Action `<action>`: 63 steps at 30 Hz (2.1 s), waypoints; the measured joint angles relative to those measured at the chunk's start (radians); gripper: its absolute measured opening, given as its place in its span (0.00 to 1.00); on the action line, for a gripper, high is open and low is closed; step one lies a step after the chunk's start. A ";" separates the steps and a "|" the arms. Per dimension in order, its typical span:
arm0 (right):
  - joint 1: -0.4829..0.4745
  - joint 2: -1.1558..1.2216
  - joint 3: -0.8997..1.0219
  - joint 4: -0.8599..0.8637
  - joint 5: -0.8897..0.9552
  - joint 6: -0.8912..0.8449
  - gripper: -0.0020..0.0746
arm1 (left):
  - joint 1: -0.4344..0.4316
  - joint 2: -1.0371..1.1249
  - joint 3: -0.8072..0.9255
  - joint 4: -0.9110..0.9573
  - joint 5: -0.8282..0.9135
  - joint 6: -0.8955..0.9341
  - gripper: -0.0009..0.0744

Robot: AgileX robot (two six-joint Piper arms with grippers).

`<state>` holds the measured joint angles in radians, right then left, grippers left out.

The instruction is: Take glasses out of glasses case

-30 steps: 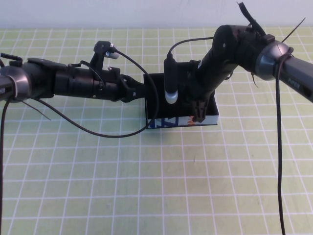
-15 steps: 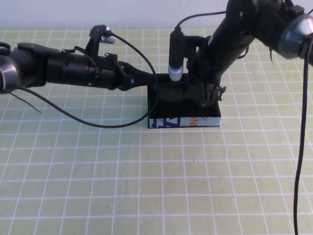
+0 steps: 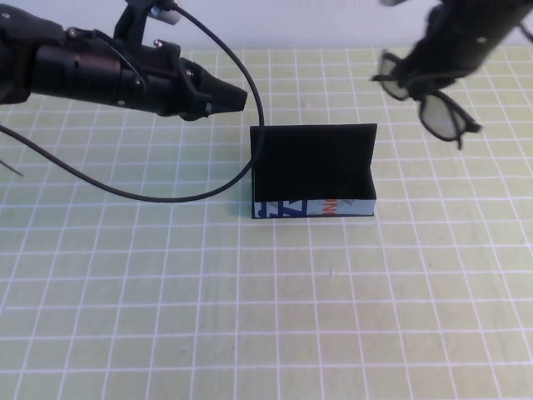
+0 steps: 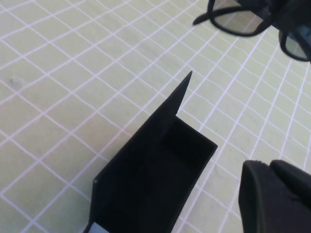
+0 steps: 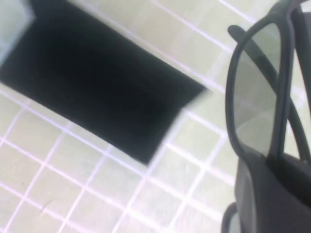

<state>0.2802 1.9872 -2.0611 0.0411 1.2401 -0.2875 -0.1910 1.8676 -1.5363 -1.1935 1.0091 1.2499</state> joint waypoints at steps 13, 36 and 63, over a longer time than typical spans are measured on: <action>-0.138 -0.095 0.585 0.210 -0.367 0.166 0.04 | 0.000 -0.087 0.243 0.000 -0.153 0.020 0.01; -0.138 0.019 0.625 0.292 -0.429 0.179 0.44 | 0.000 -0.125 0.266 -0.063 -0.180 0.074 0.01; -0.138 -1.167 1.246 0.135 -0.261 0.270 0.02 | 0.000 -1.008 0.799 -0.121 -0.579 0.073 0.01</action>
<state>0.1423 0.8203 -0.8148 0.1758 0.9787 -0.0173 -0.1910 0.8593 -0.7375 -1.3146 0.4301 1.3226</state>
